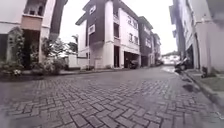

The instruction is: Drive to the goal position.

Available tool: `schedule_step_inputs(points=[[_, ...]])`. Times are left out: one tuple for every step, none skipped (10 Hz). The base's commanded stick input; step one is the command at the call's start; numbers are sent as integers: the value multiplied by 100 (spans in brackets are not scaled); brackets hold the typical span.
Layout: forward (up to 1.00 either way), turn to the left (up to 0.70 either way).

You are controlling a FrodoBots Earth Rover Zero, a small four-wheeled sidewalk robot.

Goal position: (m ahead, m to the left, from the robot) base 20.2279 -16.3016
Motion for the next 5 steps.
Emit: schedule_step_inputs(points=[[70,0],[70,0],[70,0],[70,0],[70,0]])
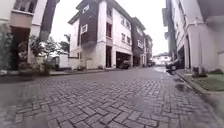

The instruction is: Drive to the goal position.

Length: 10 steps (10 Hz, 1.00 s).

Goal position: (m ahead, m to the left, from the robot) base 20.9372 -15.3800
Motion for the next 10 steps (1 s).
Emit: schedule_step_inputs(points=[[70,0],[70,0],[70,0],[70,0],[70,0],[70,0],[70,0],[70,0],[70,0],[70,0]])
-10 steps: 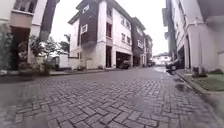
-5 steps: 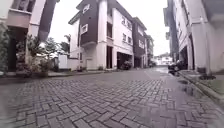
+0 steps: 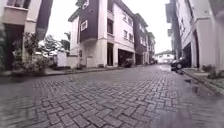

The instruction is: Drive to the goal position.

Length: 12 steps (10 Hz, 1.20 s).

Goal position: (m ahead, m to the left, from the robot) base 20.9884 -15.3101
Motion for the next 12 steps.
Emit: schedule_step_inputs(points=[[70,-19],[70,-30],[70,-35],[70,-35],[70,-35],[70,-35],[70,-35],[70,-35],[70,-35],[70,-17],[70,0],[70,0]])
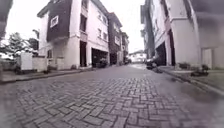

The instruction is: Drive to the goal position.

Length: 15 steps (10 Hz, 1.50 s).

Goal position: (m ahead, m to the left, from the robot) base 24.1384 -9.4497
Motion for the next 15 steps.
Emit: schedule_step_inputs(points=[[70,0],[70,0],[70,0],[70,0],[70,0],[70,0],[70,0],[70,0],[70,0],[70,0],[70,0],[70,0],[70,0],[70,0],[70,0]])
